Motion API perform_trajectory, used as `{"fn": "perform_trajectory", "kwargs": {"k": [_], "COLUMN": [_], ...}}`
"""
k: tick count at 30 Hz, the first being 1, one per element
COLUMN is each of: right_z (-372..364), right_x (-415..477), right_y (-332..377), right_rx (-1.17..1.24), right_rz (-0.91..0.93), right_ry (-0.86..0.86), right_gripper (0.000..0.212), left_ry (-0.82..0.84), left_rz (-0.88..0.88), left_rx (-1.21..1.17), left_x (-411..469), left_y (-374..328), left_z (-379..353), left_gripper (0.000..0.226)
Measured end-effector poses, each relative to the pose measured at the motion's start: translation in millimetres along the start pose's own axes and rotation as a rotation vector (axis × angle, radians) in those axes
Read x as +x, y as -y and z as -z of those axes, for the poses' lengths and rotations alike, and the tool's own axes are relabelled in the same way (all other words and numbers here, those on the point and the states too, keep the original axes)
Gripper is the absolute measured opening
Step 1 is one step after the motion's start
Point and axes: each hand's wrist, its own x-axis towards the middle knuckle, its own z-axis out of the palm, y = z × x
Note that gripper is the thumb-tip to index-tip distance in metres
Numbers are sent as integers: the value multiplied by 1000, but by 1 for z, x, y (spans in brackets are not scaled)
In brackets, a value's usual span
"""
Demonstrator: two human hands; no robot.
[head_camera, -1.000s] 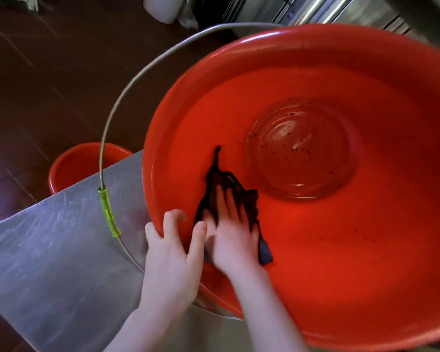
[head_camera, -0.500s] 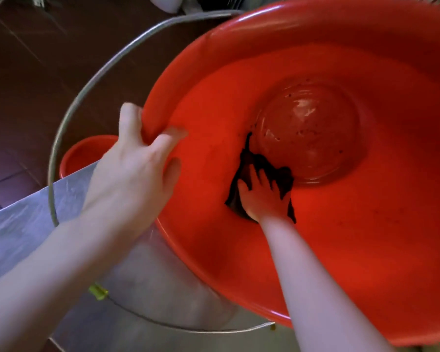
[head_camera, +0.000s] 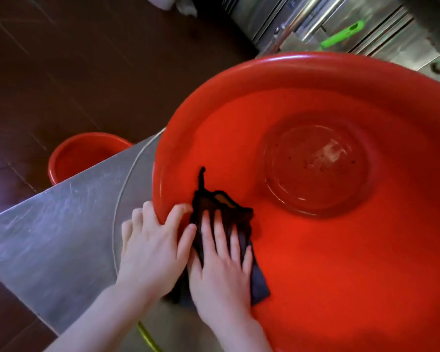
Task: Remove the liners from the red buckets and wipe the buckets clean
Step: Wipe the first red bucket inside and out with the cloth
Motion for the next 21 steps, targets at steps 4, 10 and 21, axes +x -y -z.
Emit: {"fn": "perform_trajectory", "kwargs": {"k": [4,10,21], "right_z": [-6,15,0], "right_x": [55,152,41], "right_y": [-25,-61,-21], "right_rx": [-2,215,89], "right_rz": [-193,-532,-33], "right_ry": [27,222,75], "right_gripper": [65,60,66], "left_ry": [27,48,55], "left_rz": [14,30,54], "left_rx": [-14,-28,-95], "left_x": [4,3,1], "left_y": [1,0,-2], "left_z": [1,-1,7], "left_gripper": [41,41,48]}}
